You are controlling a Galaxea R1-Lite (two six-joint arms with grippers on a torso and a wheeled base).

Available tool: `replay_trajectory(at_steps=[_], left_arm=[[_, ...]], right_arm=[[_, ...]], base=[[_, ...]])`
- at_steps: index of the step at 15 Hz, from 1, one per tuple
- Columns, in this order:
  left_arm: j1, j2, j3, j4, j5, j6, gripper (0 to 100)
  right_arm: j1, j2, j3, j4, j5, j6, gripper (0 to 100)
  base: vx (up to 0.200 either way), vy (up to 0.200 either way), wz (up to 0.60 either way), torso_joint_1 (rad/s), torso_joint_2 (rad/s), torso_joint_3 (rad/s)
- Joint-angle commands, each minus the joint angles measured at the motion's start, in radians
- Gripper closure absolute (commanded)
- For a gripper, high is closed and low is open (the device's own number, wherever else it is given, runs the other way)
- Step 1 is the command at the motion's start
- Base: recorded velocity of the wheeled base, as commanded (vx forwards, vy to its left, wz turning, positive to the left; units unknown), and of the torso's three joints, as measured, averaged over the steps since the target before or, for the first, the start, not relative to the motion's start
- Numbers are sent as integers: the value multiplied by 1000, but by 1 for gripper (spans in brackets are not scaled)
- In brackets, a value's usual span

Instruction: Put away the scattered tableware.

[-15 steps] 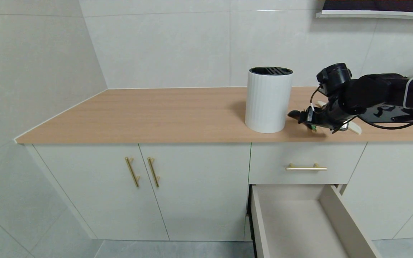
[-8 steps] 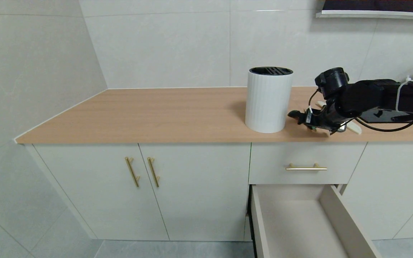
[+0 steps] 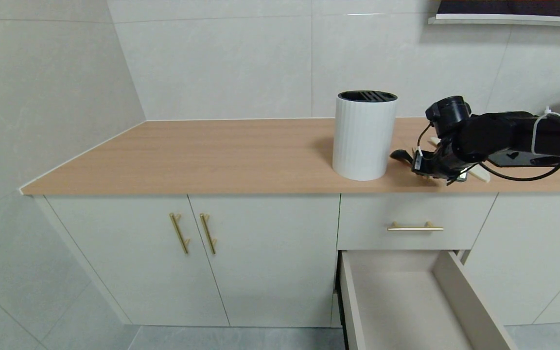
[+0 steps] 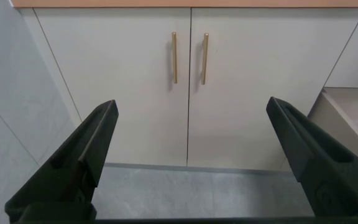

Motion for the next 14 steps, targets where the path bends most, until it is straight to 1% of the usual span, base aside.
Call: replay_trajectory(at_steps=[1,7,9,11,12,13,14], left_arm=[[0,0,0,0,0,-2,0],[0,0,0,0,2,0,0],[0,0,0,0,2,-2,0],[0,0,0,-1,0,0,0],[0,0,0,0,0,0,0],[0,0,0,0,0,0,0],[0,0,0,0,0,0,0]], right_arm=[[1,6,0,1,0,-4,100],[-1,-16,0,4,-6,-1,100],[-5,-70,12,7,-17,5,100],[-5,-160,98,9,-12,8,100],[-2,-235,169,9,-5,8,100],[4,-390,319,7,34,4,100],[10,-494,411,7,81,-1,100]], base=[[0,0,0,0,0,0],[0,0,0,0,0,0],[0,0,0,0,0,0],[0,0,0,0,0,0],[0,0,0,0,0,0],[0,0,0,0,0,0],[0,0,0,0,0,0]])
